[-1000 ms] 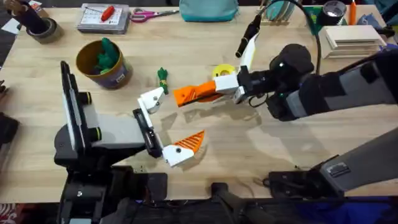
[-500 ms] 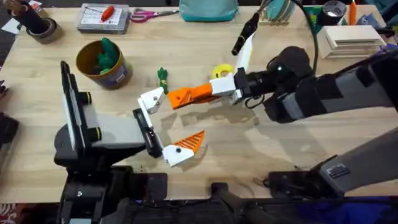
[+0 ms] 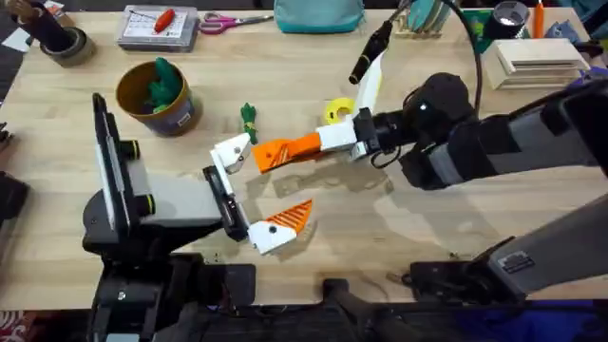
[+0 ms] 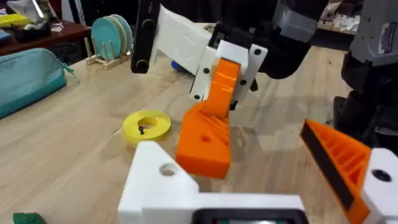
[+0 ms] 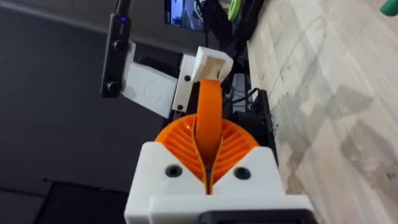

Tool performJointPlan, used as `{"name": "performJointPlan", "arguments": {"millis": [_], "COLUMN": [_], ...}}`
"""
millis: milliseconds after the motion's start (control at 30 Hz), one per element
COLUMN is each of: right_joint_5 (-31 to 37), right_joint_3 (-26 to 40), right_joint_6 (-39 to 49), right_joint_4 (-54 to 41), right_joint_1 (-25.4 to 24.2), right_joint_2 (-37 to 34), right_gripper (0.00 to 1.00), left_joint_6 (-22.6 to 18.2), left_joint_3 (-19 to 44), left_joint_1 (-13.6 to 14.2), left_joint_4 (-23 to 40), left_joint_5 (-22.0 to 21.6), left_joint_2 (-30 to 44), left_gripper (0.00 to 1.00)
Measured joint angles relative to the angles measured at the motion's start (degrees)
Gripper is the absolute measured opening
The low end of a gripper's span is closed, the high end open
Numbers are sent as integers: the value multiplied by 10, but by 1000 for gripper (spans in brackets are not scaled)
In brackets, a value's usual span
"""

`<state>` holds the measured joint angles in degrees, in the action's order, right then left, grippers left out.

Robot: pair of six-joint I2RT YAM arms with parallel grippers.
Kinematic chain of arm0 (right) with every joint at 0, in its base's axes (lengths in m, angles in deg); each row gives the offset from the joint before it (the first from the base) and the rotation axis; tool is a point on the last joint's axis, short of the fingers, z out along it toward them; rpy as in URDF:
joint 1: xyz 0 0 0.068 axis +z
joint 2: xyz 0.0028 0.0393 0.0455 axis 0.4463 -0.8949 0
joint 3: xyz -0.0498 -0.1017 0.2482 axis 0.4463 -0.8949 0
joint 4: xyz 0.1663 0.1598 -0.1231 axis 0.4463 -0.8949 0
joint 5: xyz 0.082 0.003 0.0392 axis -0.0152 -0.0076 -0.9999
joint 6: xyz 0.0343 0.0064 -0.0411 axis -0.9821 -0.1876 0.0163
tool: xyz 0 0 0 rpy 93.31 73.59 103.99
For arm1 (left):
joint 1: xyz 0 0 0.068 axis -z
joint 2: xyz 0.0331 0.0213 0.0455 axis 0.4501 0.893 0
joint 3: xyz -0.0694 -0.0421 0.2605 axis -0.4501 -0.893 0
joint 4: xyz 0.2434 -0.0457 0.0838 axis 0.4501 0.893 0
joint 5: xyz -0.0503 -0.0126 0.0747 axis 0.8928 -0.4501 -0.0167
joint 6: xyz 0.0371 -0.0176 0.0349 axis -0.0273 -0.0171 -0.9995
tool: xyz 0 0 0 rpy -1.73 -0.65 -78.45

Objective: Pick up the gripper from the table and insert it into the empty holder that is missing its gripper. Then pick up a screw, insert it into the mounting hole, and use the screwdriver to tighten it. Finally, clean up the table by picking up the vegetable and placing it into the bucket.

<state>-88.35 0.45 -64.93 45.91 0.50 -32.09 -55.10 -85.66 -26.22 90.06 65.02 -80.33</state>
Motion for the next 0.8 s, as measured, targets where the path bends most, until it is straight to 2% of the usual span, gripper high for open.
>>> {"name": "performJointPlan", "arguments": {"millis": [800], "right_joint_5": [24], "right_joint_3": [0], "right_joint_6": [-29], "right_joint_4": [-1], "right_joint_1": [10], "right_joint_2": [10], "right_gripper": [9], "left_joint_6": [0], "left_joint_3": [0], "left_joint_1": [0], "left_joint_4": [0], "left_joint_5": [0], "left_joint_2": [0], "left_gripper": [985]}}
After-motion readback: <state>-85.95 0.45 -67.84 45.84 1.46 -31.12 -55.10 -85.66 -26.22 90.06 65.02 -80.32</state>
